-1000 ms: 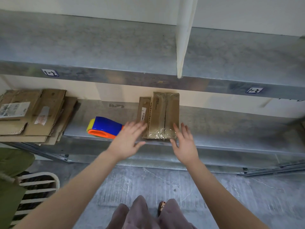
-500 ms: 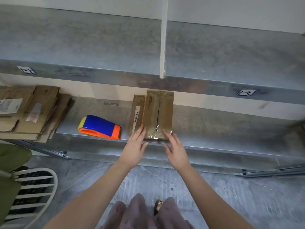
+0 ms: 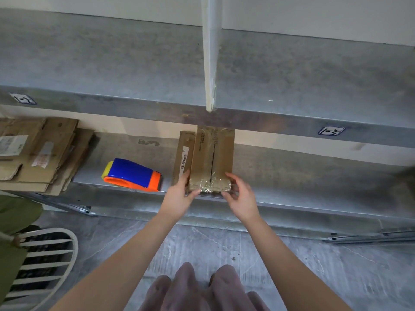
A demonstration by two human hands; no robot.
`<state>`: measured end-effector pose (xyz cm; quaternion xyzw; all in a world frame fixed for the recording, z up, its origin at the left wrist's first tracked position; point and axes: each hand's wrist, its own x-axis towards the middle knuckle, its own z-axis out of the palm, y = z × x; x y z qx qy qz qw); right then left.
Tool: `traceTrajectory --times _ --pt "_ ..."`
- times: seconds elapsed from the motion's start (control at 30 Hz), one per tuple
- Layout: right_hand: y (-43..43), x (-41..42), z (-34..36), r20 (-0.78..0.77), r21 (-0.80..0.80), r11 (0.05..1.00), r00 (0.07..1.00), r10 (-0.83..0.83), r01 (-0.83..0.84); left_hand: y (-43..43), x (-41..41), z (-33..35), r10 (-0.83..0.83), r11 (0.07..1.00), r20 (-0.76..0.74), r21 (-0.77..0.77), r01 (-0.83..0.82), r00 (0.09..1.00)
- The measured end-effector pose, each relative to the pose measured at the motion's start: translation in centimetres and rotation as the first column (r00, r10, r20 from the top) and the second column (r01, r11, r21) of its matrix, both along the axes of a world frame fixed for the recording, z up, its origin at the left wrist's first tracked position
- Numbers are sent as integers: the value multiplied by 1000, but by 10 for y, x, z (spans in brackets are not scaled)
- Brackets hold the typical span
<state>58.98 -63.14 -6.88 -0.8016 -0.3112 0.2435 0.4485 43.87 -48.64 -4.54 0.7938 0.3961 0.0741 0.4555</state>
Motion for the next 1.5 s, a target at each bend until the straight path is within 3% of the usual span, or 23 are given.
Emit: traceTrajectory --times 0.2,0.37,0.53,0.7,0.93,1.23,1.37,1.5 --pt "11 -8 -3 86 4 999 995 -54 54 5 10 1 -127 924 -175 337 180 976" --pt "13 -13 1 40 -9 998 997 -65 66 4 7 4 -174 959 -69 213 185 982" --pt "23 -22 11 106 -100 990 990 -93 104 -1 23 5 -73 949 -175 291 123 982" --pt "1 3 14 -101 -95 995 995 -9 0 10 2 3 20 997 81 -75 -14 996" --pt "-3 -8 16 -113 -139 988 990 -84 68 -16 -8 0 224 974 13 26 -225 974" --pt "-4 -18 16 -183 -166 960 950 -255 225 -15 -8 7 67 995 -94 -67 -73 993" --pt "-3 -12 14 -217 -213 965 955 -200 154 -1 3 16 122 903 42 -420 -93 992" --pt "1 -1 26 -435 -150 972 871 -229 181 8 14 30 130 858 156 -512 -33 979"
